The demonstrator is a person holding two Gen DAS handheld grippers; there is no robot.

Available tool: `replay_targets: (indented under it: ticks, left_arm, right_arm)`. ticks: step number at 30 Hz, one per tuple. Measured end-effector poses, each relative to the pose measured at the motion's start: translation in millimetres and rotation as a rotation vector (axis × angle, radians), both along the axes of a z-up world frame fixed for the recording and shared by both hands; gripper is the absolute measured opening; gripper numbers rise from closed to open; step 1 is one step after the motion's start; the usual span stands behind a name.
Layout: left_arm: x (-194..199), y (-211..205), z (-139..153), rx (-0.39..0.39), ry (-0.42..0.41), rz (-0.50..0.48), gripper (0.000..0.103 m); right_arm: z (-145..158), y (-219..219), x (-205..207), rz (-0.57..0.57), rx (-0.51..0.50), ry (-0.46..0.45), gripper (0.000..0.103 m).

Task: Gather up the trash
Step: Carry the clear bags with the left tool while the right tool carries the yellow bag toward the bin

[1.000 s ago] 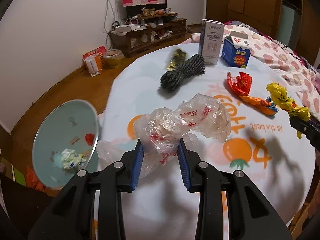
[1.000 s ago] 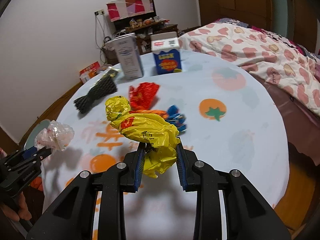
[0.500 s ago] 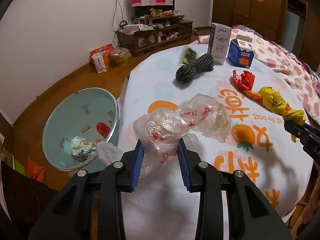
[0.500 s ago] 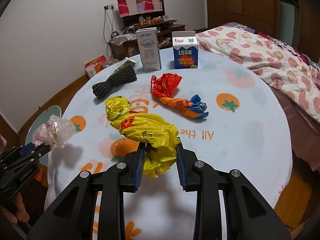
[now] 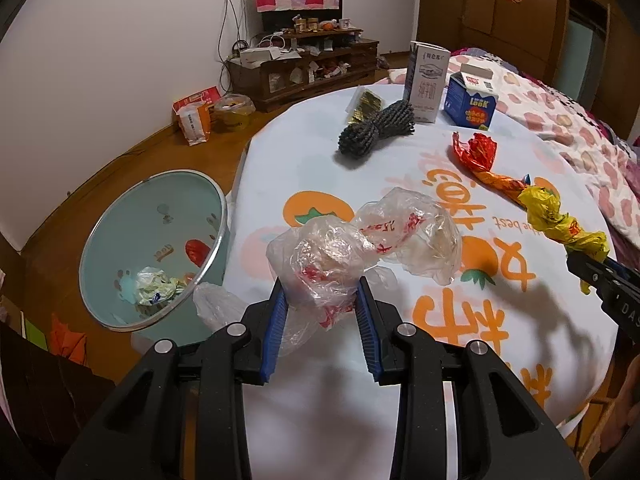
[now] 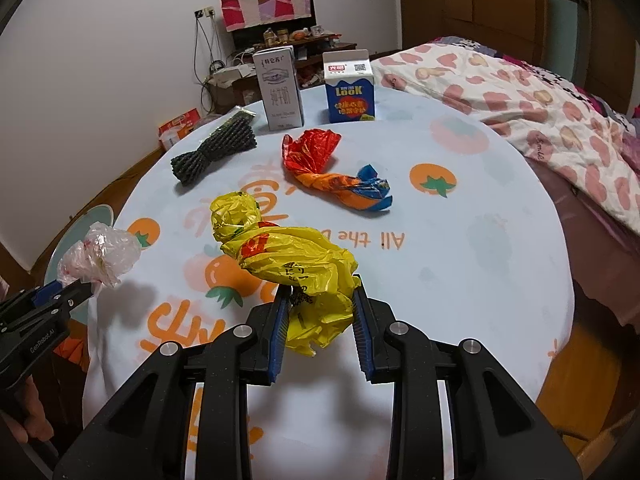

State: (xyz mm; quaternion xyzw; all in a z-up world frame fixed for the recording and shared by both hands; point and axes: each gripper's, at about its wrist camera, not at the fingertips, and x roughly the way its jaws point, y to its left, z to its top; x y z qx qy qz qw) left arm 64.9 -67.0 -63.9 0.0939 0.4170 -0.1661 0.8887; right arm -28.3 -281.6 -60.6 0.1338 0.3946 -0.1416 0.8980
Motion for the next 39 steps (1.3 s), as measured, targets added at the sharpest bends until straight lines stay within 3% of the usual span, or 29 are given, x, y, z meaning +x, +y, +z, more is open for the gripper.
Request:
replay_targets:
  ticks: [22, 39]
  left_arm:
    - [-11.8, 3.5, -3.7, -0.004, 0.021, -0.024, 0.034]
    - [-9.7, 36.7, 10.7, -0.014, -0.022, 0.045, 0.034]
  right_arm:
    - [3.3, 11.2, -7.3, 0.014, 0.021, -0.002, 0.03]
    - [9.9, 47.1, 8.6, 0.095, -0.013, -0.004, 0.03]
